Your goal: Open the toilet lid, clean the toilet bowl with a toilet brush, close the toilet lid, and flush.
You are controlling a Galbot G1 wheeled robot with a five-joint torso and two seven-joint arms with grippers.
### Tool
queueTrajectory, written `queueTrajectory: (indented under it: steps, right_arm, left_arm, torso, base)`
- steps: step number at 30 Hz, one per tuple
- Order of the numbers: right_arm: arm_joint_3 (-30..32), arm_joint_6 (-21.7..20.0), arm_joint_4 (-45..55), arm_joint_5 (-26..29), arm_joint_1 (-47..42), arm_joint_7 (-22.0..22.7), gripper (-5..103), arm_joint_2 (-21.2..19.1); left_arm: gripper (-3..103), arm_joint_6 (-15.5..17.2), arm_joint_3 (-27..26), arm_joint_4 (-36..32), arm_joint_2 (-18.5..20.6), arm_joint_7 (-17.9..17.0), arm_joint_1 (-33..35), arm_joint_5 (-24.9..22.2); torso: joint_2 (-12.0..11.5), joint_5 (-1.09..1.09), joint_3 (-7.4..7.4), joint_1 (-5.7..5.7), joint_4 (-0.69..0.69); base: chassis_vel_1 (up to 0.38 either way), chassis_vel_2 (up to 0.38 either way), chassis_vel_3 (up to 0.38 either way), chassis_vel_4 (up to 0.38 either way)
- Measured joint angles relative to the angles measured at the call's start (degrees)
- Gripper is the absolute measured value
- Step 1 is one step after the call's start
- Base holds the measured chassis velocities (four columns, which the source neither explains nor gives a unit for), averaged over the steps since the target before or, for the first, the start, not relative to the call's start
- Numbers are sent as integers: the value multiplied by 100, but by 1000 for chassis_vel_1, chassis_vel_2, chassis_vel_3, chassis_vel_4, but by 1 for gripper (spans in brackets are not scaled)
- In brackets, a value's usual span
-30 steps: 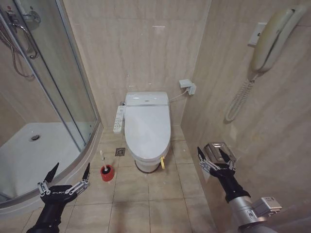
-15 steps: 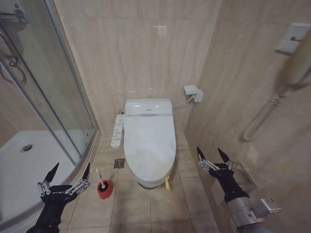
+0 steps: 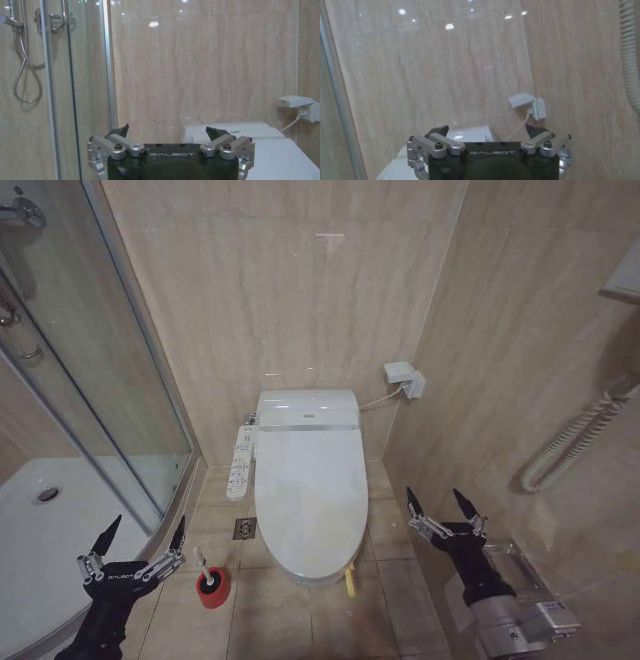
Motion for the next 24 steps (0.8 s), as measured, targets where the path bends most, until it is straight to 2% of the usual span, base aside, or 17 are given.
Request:
queueTrajectory:
  steps: [10,16,19,20,23,24]
  right_arm:
    - [-293,230,-422,-403,-346,-137,100,89]
    - [-541,343,-785,-693,-474,-369,100,45]
    - [-719,650,-1399,-1176,-490,-454,100,72]
    - [-719,650,-1399,-1176,-490,-454,100,72]
    - [-881,633,-1786,-1733,-624,-461,100,73]
    - [-881,633,-1786,-1733,-624,-461,100,73]
  left_arm:
    - [100,0,0,0,1,0,0,0]
    - [100,0,0,0,1,0,0,0]
    - [100,0,0,0,1,0,0,0]
    - [100,0,0,0,1,0,0,0]
    - [100,0,0,0,1,0,0,0]
    - [100,0,0,0,1,0,0,0]
  torso:
    - [-1,0,2,3,0]
    - [-1,-1,2,3,-1]
    - [-1,0,2,3,0]
    - [-1,0,2,3,0]
    - [-1,-1,2,3,-2]
    - [-1,-1,2,3,-2]
  base:
    - [3,-4,-3,5]
    - [0,0,0,0]
    - [0,0,0,0]
    - [0,0,0,0]
    - [0,0,0,0]
    - [0,0,0,0]
